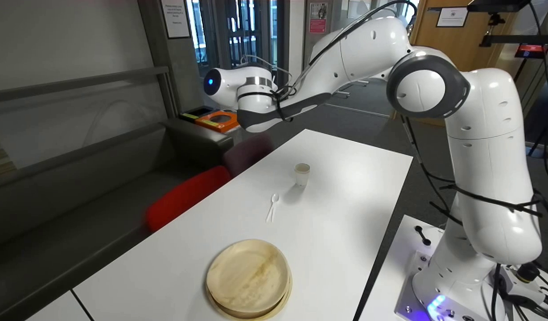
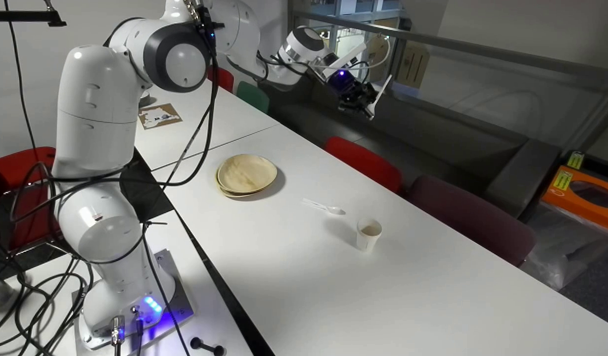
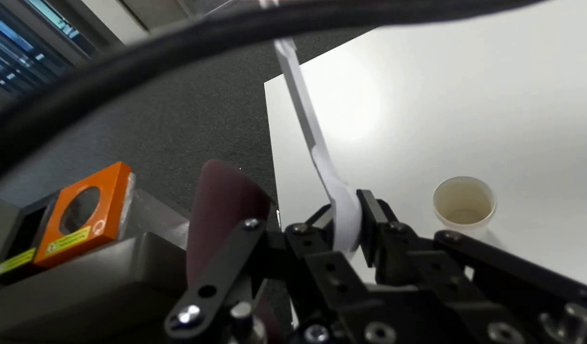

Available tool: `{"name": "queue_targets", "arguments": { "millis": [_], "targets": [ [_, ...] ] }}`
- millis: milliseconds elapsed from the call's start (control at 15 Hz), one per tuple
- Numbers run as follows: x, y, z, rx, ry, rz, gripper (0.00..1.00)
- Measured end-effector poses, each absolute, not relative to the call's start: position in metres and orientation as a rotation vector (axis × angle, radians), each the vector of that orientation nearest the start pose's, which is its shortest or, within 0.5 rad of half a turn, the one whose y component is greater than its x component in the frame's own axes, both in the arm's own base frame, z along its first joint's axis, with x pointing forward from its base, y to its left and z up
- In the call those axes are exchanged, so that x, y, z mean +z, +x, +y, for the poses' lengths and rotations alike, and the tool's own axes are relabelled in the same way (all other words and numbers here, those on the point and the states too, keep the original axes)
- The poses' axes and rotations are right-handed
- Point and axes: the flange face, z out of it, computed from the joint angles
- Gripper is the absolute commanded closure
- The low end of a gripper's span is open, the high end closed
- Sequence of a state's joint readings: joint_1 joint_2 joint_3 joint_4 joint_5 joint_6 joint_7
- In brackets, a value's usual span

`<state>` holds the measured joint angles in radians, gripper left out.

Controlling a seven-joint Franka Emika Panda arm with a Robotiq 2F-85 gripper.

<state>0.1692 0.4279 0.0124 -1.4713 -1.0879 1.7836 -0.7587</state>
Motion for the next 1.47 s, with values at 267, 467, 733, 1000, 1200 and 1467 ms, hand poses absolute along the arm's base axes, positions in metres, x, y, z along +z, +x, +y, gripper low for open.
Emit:
{"name": "queue_targets", "arguments": {
  "millis": [267, 467, 733, 1000, 1200, 1467],
  "targets": [
    [0.488, 0.684, 0.078, -0.275, 1.791, 1.079, 0.98],
    [0.502, 0.681, 0.097, -0.143, 1.784, 0.940, 0.98],
    [0.514, 0.680, 0.108, 0.015, 1.756, 0.749, 0.98],
    [0.516, 0.677, 0.103, 0.114, 1.745, 0.524, 0.98],
    [0.513, 0.674, 0.096, 0.141, 1.731, 0.393, 0.98],
    [0.506, 0.669, 0.089, 0.152, 1.712, 0.299, 0.98]
  ]
}}
